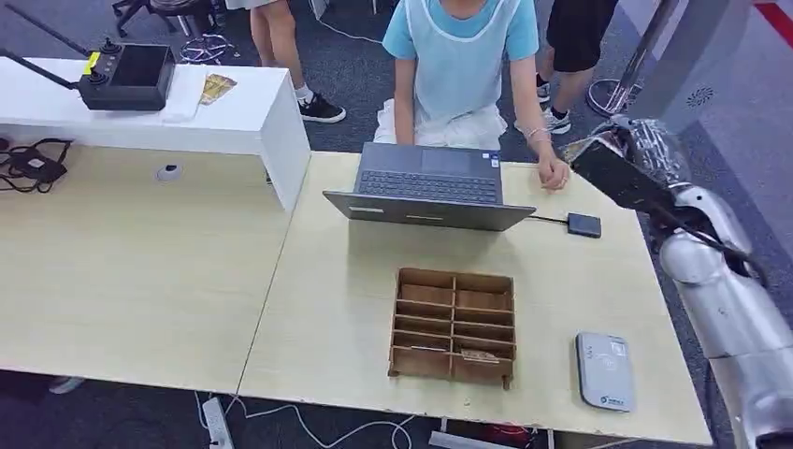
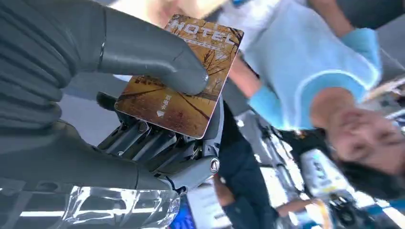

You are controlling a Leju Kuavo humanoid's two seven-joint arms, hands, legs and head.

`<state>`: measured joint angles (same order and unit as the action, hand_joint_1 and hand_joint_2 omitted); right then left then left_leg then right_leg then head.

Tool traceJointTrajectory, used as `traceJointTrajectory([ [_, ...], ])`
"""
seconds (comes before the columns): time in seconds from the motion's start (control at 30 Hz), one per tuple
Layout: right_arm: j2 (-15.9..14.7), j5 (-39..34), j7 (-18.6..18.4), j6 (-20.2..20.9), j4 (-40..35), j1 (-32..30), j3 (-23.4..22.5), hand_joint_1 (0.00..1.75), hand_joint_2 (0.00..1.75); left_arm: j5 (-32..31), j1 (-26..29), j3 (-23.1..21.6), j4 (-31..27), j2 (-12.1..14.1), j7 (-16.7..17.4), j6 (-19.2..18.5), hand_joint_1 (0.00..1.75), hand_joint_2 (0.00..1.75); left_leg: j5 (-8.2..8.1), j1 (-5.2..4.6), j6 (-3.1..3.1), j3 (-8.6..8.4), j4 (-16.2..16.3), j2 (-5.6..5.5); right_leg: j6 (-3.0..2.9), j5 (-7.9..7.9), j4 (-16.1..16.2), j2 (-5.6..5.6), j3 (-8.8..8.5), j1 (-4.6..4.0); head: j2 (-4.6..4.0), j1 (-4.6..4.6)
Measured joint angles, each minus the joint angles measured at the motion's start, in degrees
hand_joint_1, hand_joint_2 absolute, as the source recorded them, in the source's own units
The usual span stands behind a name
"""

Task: Pass the card to the sensor for recognition and then transmit it.

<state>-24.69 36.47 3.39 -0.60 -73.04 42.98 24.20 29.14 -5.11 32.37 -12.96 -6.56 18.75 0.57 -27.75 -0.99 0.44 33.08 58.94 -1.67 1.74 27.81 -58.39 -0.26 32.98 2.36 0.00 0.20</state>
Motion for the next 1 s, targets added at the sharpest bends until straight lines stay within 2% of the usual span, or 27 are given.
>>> traceJointTrajectory([
  [0.1, 3.9, 5.9, -0.4, -4.3, 2.5, 3.8, 4.4, 1.75, 1.75, 0.0, 0.0, -0.8, 0.0, 0.1, 0.0, -0.7, 0.00, 1.75, 0.00, 0.01, 0.00, 0.00, 0.0, 0.01, 0.00, 0.00, 0.0, 0.01, 0.01, 0.00, 0.00, 0.02],
  [0.2, 7.9, 12.1, -2.5, -7.4, 6.3, 7.2, 7.8, 1.75, 1.75, 0.0, -0.1, -1.6, 0.0, 0.4, 0.0, -3.0, 0.00, 1.75, 0.00, 0.01, 0.00, 0.01, 0.0, 0.02, -0.01, 0.01, 0.0, 0.01, 0.05, 0.00, 0.00, 0.04],
  [0.23, 9.1, 13.8, -3.5, -8.1, 7.7, 8.2, 8.8, 1.75, 1.75, 0.0, -0.4, -1.8, 0.0, 0.2, 0.1, -4.2, 0.00, 1.75, 0.04, 0.00, 0.01, 0.05, 0.0, -0.03, 0.00, 0.01, 0.0, -0.03, 0.06, 0.01, 0.00, 0.00],
  [0.43, 14.8, 17.8, -5.8, -9.1, 16.2, 12.7, 11.5, 1.75, 1.75, 0.0, -3.0, -3.1, 0.2, -1.0, 0.9, -5.5, 0.00, 1.75, 0.08, 0.01, 0.06, 0.11, 0.0, 0.03, -0.02, -0.04, 0.0, -0.10, 0.03, 0.01, 0.00, 0.06],
  [0.57, 17.3, 19.5, -7.0, -9.3, 21.0, 14.6, 12.3, 1.75, 1.75, 0.0, -3.0, -4.0, 0.8, -2.7, 1.3, -5.6, 0.00, 1.75, 0.08, 0.04, 0.06, 0.13, 0.0, 0.09, 0.01, -0.06, 0.1, -0.04, 0.05, -0.01, 0.00, 0.15],
  [0.73, 19.8, 20.4, -8.6, -10.7, 26.0, 16.0, 12.4, 1.75, 1.75, 0.0, -3.0, -4.4, 0.9, -3.3, 1.4, -5.6, 0.00, 1.75, 0.06, 0.07, 0.04, 0.13, 0.0, 0.10, 0.01, -0.06, 0.1, -0.04, 0.10, -0.06, 0.00, 0.07],
  [1.0, 21.2, 22.2, -8.5, -11.7, 31.0, 16.1, 12.3, 1.75, 1.75, 0.0, -3.0, -4.5, 1.0, -3.8, 1.7, -5.5, 0.00, 1.75, 0.06, 0.15, 0.04, 0.13, 0.0, 0.14, 0.00, -0.06, 0.1, -0.01, 0.09, -0.13, 0.00, 0.09],
])
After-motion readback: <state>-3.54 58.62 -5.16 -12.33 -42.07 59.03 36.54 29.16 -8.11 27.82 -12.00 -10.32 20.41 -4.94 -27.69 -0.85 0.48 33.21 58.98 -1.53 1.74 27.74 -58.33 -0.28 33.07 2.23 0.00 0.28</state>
